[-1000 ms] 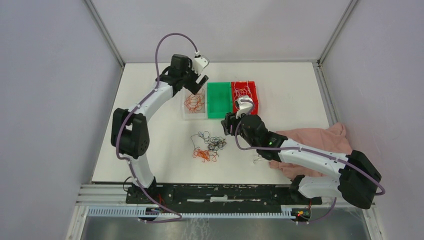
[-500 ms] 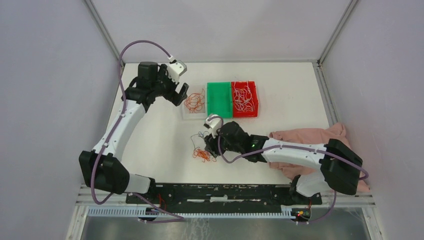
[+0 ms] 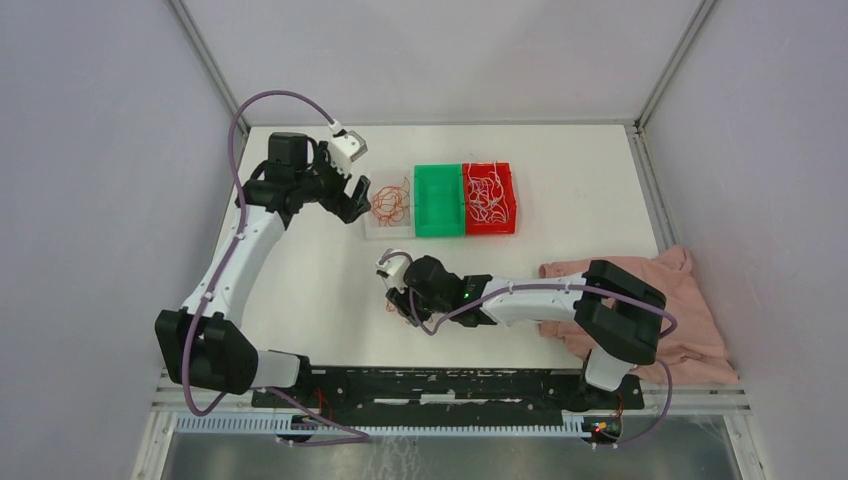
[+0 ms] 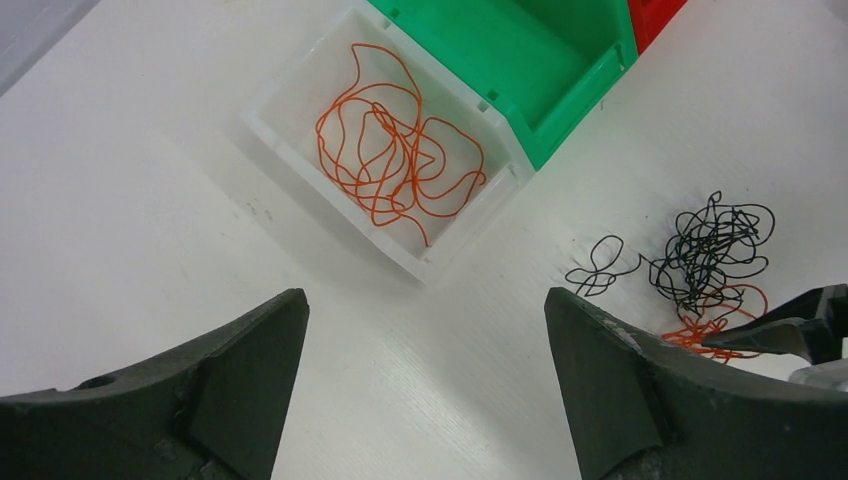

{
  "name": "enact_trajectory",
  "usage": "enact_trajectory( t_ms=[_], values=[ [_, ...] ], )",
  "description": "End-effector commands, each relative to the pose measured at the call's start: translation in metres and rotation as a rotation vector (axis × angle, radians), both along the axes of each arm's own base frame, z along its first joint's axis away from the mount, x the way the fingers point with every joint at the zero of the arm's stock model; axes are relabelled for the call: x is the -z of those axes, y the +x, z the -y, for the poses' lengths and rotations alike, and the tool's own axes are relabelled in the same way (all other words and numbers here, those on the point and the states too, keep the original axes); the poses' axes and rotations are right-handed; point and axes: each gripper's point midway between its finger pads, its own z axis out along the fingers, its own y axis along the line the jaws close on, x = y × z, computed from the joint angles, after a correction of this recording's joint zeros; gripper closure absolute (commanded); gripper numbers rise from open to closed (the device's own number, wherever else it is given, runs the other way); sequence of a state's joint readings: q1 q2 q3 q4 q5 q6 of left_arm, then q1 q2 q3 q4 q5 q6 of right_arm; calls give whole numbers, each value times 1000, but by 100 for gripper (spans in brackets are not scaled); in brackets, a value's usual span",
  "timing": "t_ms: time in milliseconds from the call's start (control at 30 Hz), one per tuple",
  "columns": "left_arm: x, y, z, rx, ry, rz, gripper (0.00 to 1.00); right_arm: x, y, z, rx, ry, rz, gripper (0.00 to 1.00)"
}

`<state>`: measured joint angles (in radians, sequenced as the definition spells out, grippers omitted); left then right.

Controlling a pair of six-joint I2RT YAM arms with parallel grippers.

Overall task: Untangle the cables
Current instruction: Untie the cable.

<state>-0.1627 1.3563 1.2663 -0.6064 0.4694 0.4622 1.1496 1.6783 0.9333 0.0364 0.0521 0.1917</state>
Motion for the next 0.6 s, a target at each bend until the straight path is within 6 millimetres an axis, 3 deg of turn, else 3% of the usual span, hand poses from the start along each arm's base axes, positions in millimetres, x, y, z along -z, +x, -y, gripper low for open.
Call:
enact_trajectory(
  t_ms=[0, 133, 267, 433, 567],
  values=[
    [-12, -15, 9, 26, -70, -10, 6, -17, 26, -16, 50, 26, 88, 58],
    [-13, -22, 12, 58, -75, -13, 7, -17, 25, -14, 52, 20, 81, 79],
    [-12, -34, 14, 109, -68, -14, 8, -55, 21, -14, 70, 120, 78, 99],
    [-16, -60, 22, 216, -86, -37, 11, -112, 22, -6, 106, 305, 44, 99],
    [-18, -88, 32, 336, -124, -69, 17, -144, 21, 1, 130, 415, 32, 100]
  ],
)
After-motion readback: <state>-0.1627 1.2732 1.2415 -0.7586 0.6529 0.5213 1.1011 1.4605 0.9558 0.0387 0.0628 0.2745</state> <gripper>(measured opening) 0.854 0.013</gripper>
